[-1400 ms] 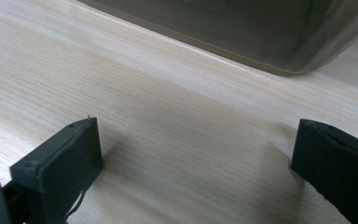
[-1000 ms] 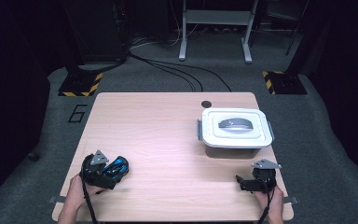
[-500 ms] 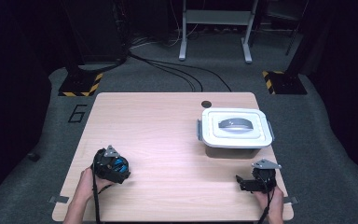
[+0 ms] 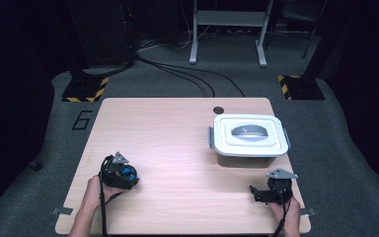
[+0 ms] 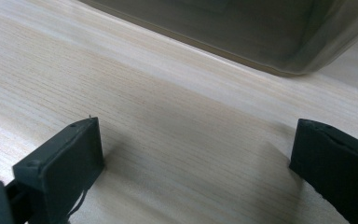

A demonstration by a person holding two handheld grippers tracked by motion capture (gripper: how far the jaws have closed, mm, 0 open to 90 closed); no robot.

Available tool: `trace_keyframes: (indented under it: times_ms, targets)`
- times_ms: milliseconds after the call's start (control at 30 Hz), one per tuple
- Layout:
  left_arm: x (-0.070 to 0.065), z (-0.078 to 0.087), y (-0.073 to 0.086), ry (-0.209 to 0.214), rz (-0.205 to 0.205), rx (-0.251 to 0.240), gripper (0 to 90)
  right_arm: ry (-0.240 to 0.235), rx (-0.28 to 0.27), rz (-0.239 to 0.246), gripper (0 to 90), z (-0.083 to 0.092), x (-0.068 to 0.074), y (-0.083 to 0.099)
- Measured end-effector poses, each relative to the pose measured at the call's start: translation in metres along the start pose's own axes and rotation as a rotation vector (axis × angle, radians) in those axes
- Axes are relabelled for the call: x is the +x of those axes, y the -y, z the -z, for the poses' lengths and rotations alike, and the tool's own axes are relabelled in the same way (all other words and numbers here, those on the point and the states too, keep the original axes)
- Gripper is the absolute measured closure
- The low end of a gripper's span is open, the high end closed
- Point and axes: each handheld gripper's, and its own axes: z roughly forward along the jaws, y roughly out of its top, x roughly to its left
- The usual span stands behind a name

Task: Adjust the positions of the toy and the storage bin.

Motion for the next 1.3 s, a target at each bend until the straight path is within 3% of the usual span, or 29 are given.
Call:
trace_keyframes:
  times_ms: [133, 467, 500, 700, 1000, 1100, 1133, 1300]
  targets:
    - [-0.002, -0.004, -0.002, -0.024, 0.001, 0.01, 21.8, 0.001, -0.005, -0.011, 1.2, 0.0, 0.001, 0.0]
    - [-0.005, -0.004, -0.003, -0.061, 0.011, 0.006, 23.4, 0.003, -0.005, -0.01, 1.2, 0.0, 0.001, 0.0]
    - [-0.004, -0.003, -0.003, -0.06, 0.02, 0.0, 23.5, 0.002, -0.002, 0.008, 1.2, 0.0, 0.0, 0.0]
    - [0.004, 0.005, -0.003, -0.076, 0.093, -0.054, 24.0, 0.002, 0.0, 0.006, 1.2, 0.0, 0.0, 0.0]
    - [0.018, 0.006, -0.005, -0.152, 0.19, -0.04, 24.3, 0.003, -0.002, 0.004, 1.2, 0.0, 0.0, 0.0]
    - [0.023, 0.005, -0.007, -0.184, 0.195, -0.027, 24.4, 0.006, -0.005, -0.013, 1.2, 0.0, 0.001, 0.0]
    - [0.025, 0.004, -0.007, -0.192, 0.197, -0.019, 24.4, 0.002, -0.003, 0.002, 1.2, 0.0, 0.0, 0.0]
    - [0.036, 0.003, -0.01, -0.208, 0.234, -0.02, 24.6, 0.004, -0.004, -0.007, 1.2, 0.0, 0.001, 0.0]
